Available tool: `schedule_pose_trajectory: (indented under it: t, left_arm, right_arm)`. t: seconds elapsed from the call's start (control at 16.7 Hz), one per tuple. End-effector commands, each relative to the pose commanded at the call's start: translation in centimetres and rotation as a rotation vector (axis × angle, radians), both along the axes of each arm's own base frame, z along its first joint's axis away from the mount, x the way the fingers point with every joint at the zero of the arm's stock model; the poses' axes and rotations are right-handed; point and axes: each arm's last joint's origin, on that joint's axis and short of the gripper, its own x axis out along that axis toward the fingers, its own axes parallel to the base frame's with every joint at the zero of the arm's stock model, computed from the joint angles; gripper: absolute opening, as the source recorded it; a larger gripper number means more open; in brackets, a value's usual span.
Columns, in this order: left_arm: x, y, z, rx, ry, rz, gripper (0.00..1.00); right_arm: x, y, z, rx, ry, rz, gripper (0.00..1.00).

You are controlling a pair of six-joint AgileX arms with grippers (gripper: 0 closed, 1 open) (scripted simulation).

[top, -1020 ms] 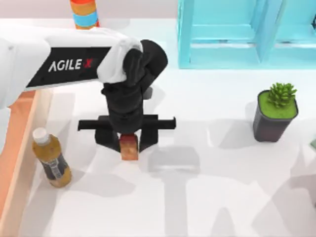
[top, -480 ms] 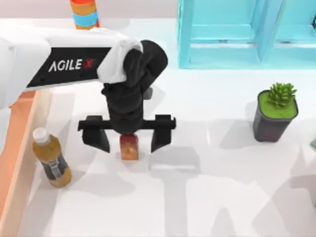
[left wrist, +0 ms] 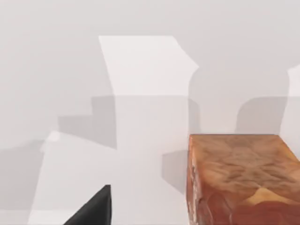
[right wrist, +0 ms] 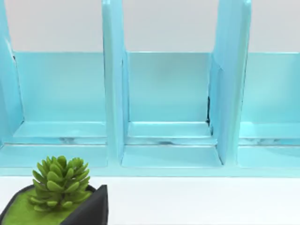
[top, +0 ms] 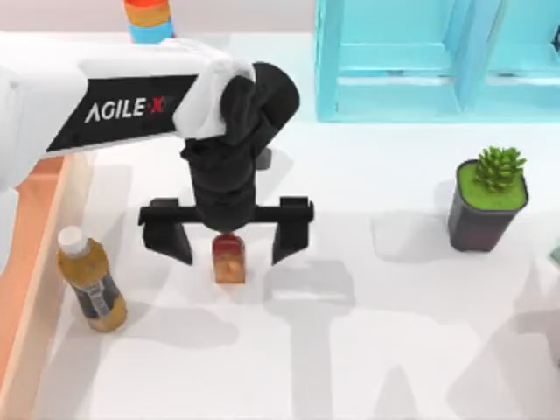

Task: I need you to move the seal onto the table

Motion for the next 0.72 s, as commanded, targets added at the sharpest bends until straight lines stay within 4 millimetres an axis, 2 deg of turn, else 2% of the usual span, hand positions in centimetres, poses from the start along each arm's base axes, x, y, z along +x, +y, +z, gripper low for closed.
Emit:
schedule_pose_trajectory:
  t: [0.12,0.54,0.72]
  left_arm:
    - [0.4,-0.4,2.1,-0.002,-0.004,0.0,1.0]
    - [0.1,-0.1,12.4,0.007,0.008,-0.001,1.0]
    - [-0.3,0.2,14.1,0.0,-0.001,0.0,1.0]
  right_arm:
    - [0.0,0.0,0.0,0.0,0.0,0.0,1.0]
    - [0.0,0.0,0.0,0.0,0.0,0.0,1.0]
    - [0.0,0.0,0.0,0.0,0.0,0.0,1.0]
